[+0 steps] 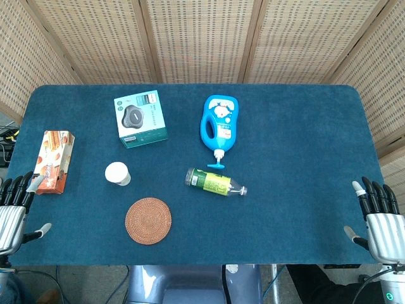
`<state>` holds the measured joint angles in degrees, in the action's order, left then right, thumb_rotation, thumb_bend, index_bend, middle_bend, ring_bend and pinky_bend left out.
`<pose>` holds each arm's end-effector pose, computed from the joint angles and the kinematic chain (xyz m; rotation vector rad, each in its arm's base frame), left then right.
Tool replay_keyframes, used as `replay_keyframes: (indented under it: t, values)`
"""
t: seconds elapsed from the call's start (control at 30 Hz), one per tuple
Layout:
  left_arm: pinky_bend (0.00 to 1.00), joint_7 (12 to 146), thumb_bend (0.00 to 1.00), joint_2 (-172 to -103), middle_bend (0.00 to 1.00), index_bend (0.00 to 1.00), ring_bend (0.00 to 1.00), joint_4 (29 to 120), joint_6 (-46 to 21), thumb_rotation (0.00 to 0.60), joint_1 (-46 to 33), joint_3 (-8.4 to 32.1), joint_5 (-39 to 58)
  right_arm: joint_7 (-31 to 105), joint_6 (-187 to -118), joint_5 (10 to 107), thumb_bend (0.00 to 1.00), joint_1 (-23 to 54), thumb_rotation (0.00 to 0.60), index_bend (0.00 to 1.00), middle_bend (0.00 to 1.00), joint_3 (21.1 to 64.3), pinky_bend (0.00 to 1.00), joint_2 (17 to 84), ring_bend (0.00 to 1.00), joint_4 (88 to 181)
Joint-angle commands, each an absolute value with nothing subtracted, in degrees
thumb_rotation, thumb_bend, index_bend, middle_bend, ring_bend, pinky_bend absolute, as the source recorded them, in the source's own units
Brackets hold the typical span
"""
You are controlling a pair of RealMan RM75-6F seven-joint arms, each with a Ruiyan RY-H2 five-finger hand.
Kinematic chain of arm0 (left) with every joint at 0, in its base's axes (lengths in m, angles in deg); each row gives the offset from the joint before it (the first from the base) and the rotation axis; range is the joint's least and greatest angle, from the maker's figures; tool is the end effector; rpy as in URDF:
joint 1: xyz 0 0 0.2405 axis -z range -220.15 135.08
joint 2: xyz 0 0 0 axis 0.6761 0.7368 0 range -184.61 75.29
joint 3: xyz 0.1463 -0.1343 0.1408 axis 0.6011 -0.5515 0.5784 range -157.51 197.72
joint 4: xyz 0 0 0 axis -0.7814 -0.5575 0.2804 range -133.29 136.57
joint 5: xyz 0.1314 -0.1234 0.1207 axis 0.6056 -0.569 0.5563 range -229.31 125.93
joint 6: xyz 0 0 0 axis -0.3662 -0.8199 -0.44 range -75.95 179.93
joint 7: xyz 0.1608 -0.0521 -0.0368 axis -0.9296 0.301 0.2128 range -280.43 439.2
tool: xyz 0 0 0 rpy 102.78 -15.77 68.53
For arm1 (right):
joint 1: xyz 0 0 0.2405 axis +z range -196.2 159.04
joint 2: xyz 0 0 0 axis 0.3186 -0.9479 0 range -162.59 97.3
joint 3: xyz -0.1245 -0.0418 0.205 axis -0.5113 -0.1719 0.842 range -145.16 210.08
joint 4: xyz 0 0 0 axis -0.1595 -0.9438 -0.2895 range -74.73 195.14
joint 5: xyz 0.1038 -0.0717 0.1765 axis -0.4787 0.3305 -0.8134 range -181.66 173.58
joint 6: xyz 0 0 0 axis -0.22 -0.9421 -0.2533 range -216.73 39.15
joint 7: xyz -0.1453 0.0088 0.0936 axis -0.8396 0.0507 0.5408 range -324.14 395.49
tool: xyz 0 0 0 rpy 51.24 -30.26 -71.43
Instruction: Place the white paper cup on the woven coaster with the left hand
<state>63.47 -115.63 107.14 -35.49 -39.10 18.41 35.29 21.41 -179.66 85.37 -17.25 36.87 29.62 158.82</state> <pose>-0.2605 0.1950 0.1470 -1.4197 -0.8182 -0.8325 -0.2764 -0.1953 0.1642 1.3778 -0.6937 0.8366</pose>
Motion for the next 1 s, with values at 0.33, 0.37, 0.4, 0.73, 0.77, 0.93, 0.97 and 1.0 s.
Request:
replay_keyframes:
  t: [0.33,0.37,0.4,0.73,0.77,0.93,0.97,1.0]
  values:
    - [0.00,62.7,0.00,-116.1,0.00,0.00,0.00,106.7,-34.3,0.600,-38.4,18.0,34.6,21.5,-179.6,85.1,0.00,-17.4,0.600,0.00,0.00,36.7,0.00,29.3,0.00,159.6]
    - [0.00,62.4,0.00,-116.4,0.00,0.00,0.00,106.4,-33.5,0.600,-37.7,17.7,34.4,21.7,-179.7,85.1,0.00,-17.5,0.600,0.00,0.00,36.8,0.00,29.1,0.00,159.9]
    - [0.00,62.1,0.00,-116.7,0.00,0.00,0.00,105.9,-32.3,0.600,-36.6,17.1,34.1,21.9,-179.8,85.0,0.00,-17.5,0.600,0.00,0.00,36.9,0.00,28.9,0.00,160.1]
    - [0.00,60.2,0.00,-120.7,0.00,0.00,0.00,98.5,-12.0,0.600,-21.1,10.7,28.0,23.7,-179.1,82.9,0.00,-17.3,0.600,0.00,0.00,37.8,0.00,28.1,0.00,160.2]
    - [0.00,60.6,0.00,-121.9,0.00,0.00,0.00,96.7,-10.0,0.600,-19.4,10.4,28.0,23.7,-179.0,82.7,0.00,-17.2,0.600,0.00,0.00,37.9,0.00,28.1,0.00,160.2]
    - [0.00,63.5,0.00,-127.0,0.00,0.00,0.00,89.0,-3.6,0.600,-14.2,9.9,26.7,23.6,-178.3,81.7,0.00,-17.0,0.600,0.01,0.00,38.0,0.00,28.3,0.00,159.8]
    - [0.00,64.3,0.00,-127.8,0.00,0.00,0.00,87.7,-2.4,0.600,-13.3,9.9,26.4,23.5,-178.2,81.5,0.00,-16.9,0.600,0.01,0.00,38.1,0.00,28.3,0.00,159.7]
    - [0.00,65.1,0.00,-128.8,0.00,0.00,0.00,86.3,-1.6,0.600,-12.5,9.9,26.4,23.4,-178.0,81.4,0.00,-16.9,0.600,0.01,0.00,38.1,0.00,28.4,0.00,159.6]
